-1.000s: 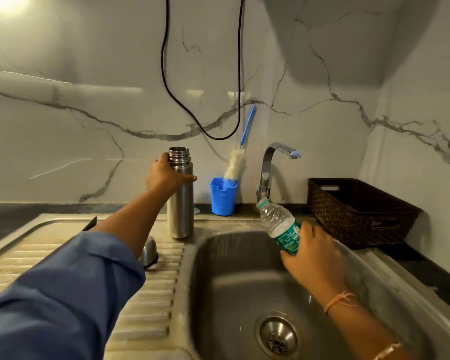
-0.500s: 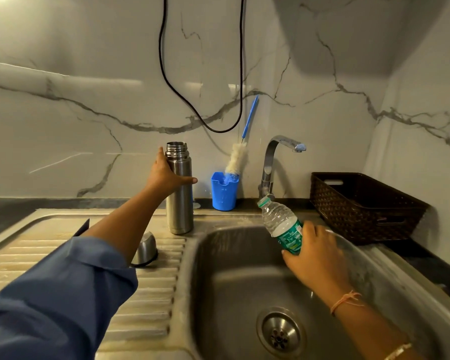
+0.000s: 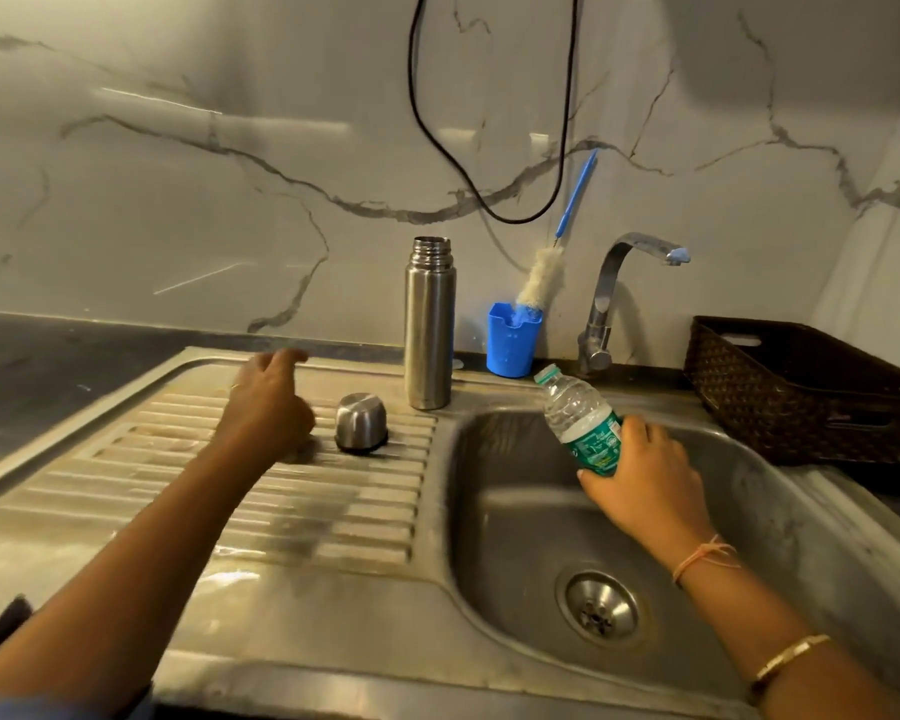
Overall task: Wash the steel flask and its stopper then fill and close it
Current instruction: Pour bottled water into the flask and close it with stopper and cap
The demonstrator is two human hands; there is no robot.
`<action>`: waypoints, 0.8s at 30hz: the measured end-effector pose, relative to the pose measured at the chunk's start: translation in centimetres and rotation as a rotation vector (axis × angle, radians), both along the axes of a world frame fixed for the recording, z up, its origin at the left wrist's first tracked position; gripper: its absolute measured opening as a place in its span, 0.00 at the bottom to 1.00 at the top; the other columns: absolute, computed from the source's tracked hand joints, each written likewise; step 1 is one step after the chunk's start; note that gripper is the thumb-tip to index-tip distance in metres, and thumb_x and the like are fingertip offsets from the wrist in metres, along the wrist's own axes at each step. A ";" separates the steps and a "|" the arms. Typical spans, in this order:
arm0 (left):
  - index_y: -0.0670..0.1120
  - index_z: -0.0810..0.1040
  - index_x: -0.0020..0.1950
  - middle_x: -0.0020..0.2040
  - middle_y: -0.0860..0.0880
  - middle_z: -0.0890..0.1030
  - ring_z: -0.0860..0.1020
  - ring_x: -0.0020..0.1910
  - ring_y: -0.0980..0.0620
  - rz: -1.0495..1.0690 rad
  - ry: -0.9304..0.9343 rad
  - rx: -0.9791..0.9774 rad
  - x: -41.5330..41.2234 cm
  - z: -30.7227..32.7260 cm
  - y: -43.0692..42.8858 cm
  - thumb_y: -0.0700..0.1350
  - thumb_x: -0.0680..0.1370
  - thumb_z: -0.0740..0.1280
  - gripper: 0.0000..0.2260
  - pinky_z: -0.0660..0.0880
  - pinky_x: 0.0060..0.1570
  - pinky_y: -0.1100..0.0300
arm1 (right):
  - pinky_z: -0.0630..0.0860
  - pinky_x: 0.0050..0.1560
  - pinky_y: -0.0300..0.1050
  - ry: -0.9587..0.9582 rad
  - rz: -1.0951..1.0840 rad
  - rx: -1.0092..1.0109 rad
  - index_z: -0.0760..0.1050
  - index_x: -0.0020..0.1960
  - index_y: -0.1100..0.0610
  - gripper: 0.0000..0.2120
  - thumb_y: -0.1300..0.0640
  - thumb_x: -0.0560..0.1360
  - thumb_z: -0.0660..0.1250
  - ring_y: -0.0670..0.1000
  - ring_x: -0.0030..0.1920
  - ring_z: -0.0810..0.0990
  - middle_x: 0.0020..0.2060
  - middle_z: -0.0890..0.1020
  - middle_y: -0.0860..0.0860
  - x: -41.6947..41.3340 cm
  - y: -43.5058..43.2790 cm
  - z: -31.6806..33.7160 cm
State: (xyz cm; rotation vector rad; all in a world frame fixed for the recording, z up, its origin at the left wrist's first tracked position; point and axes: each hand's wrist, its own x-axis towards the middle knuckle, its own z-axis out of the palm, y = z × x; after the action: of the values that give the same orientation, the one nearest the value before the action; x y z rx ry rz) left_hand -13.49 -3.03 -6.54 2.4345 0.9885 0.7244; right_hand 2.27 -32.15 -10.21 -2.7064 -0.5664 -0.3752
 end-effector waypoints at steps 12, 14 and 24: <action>0.45 0.69 0.71 0.67 0.44 0.74 0.74 0.63 0.48 -0.028 0.914 -0.034 -5.5 -2.0 2.5 0.47 0.78 0.66 0.22 0.71 0.58 0.59 | 0.74 0.55 0.55 0.029 0.047 -0.020 0.63 0.65 0.58 0.32 0.45 0.70 0.71 0.59 0.60 0.72 0.60 0.72 0.58 -1.0 0.4 -0.4; 0.47 0.76 0.66 0.58 0.48 0.80 0.79 0.52 0.50 -0.004 0.985 0.009 -5.3 -2.1 2.8 0.46 0.76 0.69 0.18 0.75 0.51 0.61 | 0.74 0.55 0.54 0.029 0.062 -0.019 0.63 0.65 0.58 0.32 0.45 0.70 0.71 0.59 0.60 0.72 0.60 0.72 0.57 -1.0 0.4 -0.4; 0.47 0.75 0.63 0.47 0.47 0.78 0.77 0.48 0.50 -0.432 -0.255 -0.654 -0.8 -1.0 -5.6 0.44 0.79 0.62 0.12 0.76 0.47 0.63 | 0.74 0.54 0.49 0.092 0.410 0.070 0.65 0.66 0.54 0.31 0.45 0.68 0.72 0.53 0.57 0.74 0.57 0.72 0.52 -2.3 1.0 -0.6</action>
State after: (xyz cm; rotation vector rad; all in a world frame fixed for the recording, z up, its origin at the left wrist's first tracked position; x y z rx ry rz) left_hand -14.30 -8.65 -7.56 1.8281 0.4671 0.4475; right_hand -0.01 -31.11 -10.81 -2.4434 -1.0319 -0.1565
